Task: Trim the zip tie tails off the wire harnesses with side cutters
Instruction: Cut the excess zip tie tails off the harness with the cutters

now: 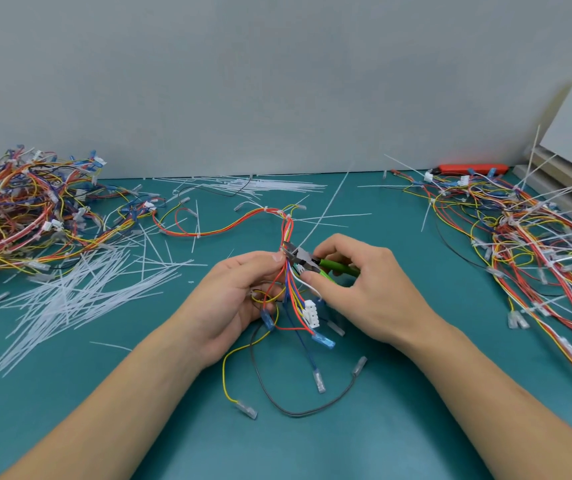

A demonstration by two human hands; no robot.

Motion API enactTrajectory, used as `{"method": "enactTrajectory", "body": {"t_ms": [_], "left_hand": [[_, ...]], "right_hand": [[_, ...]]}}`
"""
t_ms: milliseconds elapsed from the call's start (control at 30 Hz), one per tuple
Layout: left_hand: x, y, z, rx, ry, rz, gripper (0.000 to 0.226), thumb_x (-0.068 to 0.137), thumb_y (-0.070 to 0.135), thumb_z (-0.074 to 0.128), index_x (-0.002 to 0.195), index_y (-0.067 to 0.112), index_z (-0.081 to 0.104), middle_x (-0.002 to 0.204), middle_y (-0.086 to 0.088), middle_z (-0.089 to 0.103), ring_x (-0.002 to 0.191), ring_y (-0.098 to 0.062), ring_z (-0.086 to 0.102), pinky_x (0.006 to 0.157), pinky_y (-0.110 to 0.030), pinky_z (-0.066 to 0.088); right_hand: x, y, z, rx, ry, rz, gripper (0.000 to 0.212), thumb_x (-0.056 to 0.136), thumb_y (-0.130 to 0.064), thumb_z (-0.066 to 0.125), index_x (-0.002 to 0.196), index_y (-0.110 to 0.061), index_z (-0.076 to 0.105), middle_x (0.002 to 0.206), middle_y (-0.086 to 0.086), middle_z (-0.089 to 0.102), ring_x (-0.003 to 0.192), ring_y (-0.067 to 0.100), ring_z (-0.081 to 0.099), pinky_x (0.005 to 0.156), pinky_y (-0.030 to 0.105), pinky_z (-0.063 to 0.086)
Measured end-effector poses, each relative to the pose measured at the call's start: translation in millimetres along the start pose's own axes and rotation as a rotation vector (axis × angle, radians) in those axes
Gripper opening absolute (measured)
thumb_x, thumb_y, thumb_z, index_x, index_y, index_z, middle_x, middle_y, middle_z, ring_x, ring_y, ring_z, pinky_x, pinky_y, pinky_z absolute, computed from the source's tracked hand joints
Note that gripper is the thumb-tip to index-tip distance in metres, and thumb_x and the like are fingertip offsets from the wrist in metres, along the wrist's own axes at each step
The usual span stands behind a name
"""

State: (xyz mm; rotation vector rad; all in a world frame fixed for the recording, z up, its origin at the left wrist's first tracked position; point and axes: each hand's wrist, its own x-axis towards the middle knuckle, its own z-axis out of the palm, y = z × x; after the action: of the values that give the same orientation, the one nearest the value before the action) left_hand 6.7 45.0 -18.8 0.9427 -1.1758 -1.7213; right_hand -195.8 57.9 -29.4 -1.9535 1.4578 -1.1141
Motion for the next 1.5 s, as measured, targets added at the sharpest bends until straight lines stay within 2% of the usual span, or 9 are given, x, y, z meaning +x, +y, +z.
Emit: {"method": "enactTrajectory", "body": {"t_ms": [167,300,533,733,867,967,1067,1300,1500], "left_hand": [[0,1,1,0.005,0.02,-0.001,0.017,0.084,0.027,0.067,0.075,0.019,0.079,0.071,0.001,0.068,0.057,-0.008,0.056,0.05,-0.019,0.042],[1,-1,0,0.01,0.034,-0.007,0.016,0.088,0.024,0.065,0.077,0.016,0.074,0.073,-0.003,0.069,0.059,-0.011,0.053,0.05,-0.02,0.041],[1,-3,0,0.022,0.048,-0.007,0.018,0.08,0.028,0.07,0.085,0.012,0.074,0.074,-0.003,0.067,0.058,-0.011,0.055,0.05,-0.02,0.042],[1,-2,0,0.032,0.052,-0.011,0.016,0.076,0.032,0.073,0.079,0.017,0.079,0.071,0.0,0.066,0.06,-0.012,0.056,0.051,-0.02,0.043],[1,-2,0,0.04,0.034,-0.009,0.014,0.077,0.032,0.073,0.076,0.019,0.078,0.069,0.002,0.064,0.058,-0.01,0.056,0.051,-0.02,0.043],[1,-2,0,0.044,0.022,-0.008,0.014,0.078,0.031,0.072,0.077,0.018,0.077,0.07,0.002,0.063,0.058,-0.01,0.055,0.052,-0.021,0.042],[1,-2,0,0.037,0.023,-0.008,0.013,0.08,0.03,0.071,0.076,0.019,0.077,0.07,0.002,0.064,0.058,-0.009,0.055,0.052,-0.021,0.043],[1,1,-2,-0.004,0.006,-0.008,0.014,0.082,0.03,0.069,0.075,0.021,0.078,0.071,0.003,0.067,0.057,-0.01,0.058,0.052,-0.022,0.042],[0,1,-2,0.01,-0.012,-0.008,0.015,0.086,0.029,0.069,0.076,0.021,0.077,0.073,0.002,0.067,0.059,-0.011,0.058,0.052,-0.022,0.043]], "right_hand": [[-1,-4,-2,-0.04,-0.031,0.1,0.023,0.087,-0.058,0.073,0.098,-0.039,0.068,0.091,-0.019,0.072,0.093,0.004,0.065,0.086,0.033,0.054],[-4,-10,0,-0.264,-0.128,0.134,0.04,0.09,-0.07,0.057,0.118,-0.042,0.06,0.112,-0.016,0.067,0.111,0.014,0.059,0.096,0.041,0.051],[-6,-16,-12,-0.377,-0.343,0.234,0.073,0.086,-0.05,0.068,0.148,-0.028,0.036,0.14,-0.007,0.051,0.134,0.018,0.043,0.106,0.035,0.042],[-7,-17,-14,-0.462,-0.338,0.308,0.062,0.084,-0.045,0.071,0.135,-0.026,0.042,0.12,-0.006,0.047,0.115,0.017,0.045,0.088,0.033,0.041],[-6,-14,-15,-0.47,-0.307,0.25,0.046,0.088,-0.043,0.066,0.129,-0.031,0.049,0.112,-0.007,0.05,0.114,0.018,0.044,0.093,0.037,0.045],[-4,-10,-14,-0.445,-0.275,0.205,0.032,0.096,-0.039,0.058,0.126,-0.033,0.051,0.106,-0.007,0.052,0.111,0.02,0.046,0.086,0.034,0.039],[-4,-7,-9,-0.418,-0.227,0.171,0.022,0.097,-0.048,0.057,0.115,-0.035,0.056,0.099,-0.008,0.054,0.105,0.022,0.049,0.081,0.033,0.036],[-2,-3,-3,-0.323,-0.01,0.132,0.027,0.09,-0.06,0.062,0.082,-0.034,0.06,0.07,-0.007,0.059,0.073,0.016,0.057,0.066,0.037,0.05],[1,-3,-6,-0.334,0.005,0.205,0.032,0.086,-0.062,0.06,0.079,-0.032,0.057,0.062,-0.011,0.058,0.059,0.021,0.053,0.05,0.032,0.037]]}}
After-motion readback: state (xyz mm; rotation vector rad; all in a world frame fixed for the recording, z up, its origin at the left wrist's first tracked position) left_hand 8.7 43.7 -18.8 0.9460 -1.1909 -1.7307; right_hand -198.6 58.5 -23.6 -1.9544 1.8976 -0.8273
